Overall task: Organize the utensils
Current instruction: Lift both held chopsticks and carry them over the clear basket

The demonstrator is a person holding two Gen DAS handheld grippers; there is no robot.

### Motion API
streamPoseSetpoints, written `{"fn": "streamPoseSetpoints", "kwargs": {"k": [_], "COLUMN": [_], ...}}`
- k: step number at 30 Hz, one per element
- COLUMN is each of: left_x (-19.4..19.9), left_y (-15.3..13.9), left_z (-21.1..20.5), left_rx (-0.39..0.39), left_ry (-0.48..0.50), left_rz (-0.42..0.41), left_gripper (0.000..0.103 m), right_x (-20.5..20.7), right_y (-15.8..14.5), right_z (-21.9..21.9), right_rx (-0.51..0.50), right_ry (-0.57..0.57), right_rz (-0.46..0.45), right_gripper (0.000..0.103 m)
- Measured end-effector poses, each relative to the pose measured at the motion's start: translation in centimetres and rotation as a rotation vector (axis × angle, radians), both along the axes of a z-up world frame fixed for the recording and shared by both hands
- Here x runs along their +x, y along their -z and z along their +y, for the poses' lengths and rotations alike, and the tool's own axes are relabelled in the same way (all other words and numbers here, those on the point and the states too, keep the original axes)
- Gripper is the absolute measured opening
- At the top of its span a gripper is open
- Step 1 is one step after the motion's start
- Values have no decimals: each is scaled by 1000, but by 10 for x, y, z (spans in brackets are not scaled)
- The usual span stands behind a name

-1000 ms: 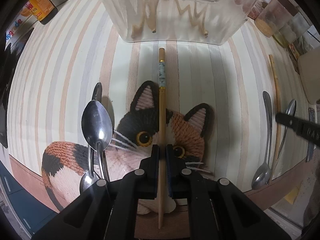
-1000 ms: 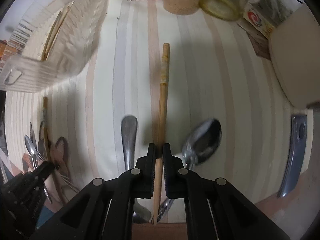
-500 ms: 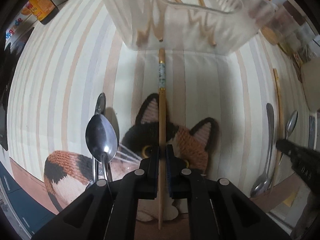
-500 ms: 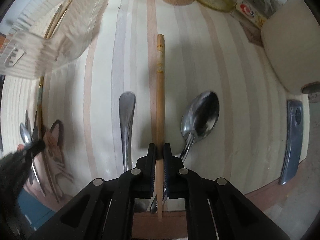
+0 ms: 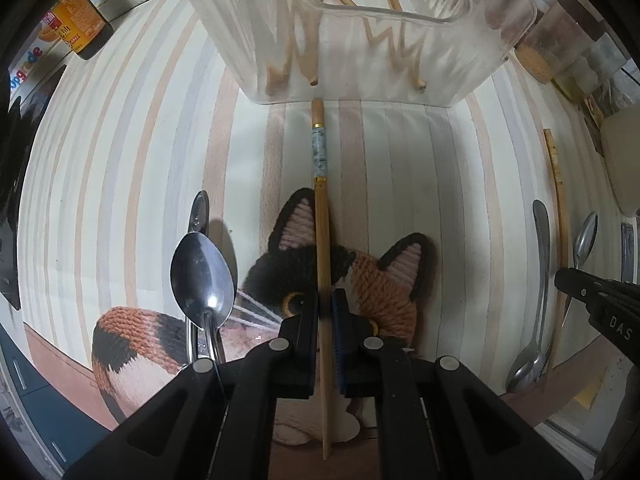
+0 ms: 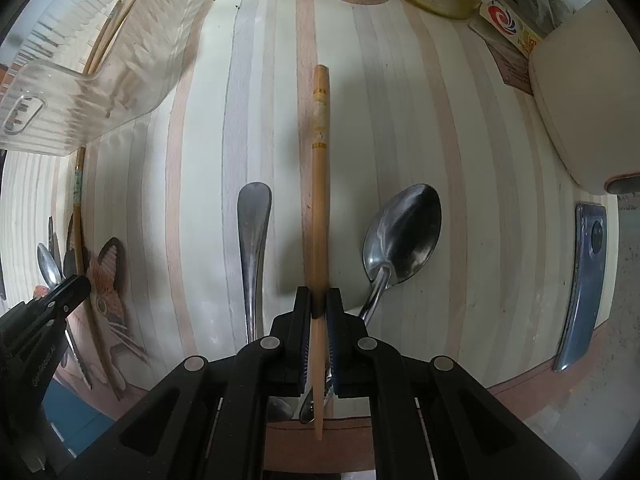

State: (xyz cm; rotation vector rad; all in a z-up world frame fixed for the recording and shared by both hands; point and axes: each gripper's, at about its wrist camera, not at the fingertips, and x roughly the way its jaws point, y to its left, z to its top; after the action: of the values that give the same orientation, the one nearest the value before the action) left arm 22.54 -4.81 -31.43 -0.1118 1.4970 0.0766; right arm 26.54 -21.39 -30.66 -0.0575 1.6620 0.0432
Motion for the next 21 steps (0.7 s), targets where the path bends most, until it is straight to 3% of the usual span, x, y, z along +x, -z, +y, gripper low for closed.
{"fn": "streamPoseSetpoints", "kwargs": {"k": [10, 15, 21], "left_x": [-9, -21, -30], "left_y": [-2, -18, -60], "left_z": [-1, -5, -10], "left_rx": [24, 6, 3], "left_ry": [21, 32, 54], "left_rz": [-17, -44, -140], "left_gripper": [4, 4, 4], "right_x": [-9, -20, -25], "right_y": [8, -17, -49], "right_z": [1, -3, -3], "right_rx": [-8, 29, 60], "right_ry": [31, 66, 69], "right_rz": [-53, -122, -187], "right_gripper": [7, 7, 7]}}
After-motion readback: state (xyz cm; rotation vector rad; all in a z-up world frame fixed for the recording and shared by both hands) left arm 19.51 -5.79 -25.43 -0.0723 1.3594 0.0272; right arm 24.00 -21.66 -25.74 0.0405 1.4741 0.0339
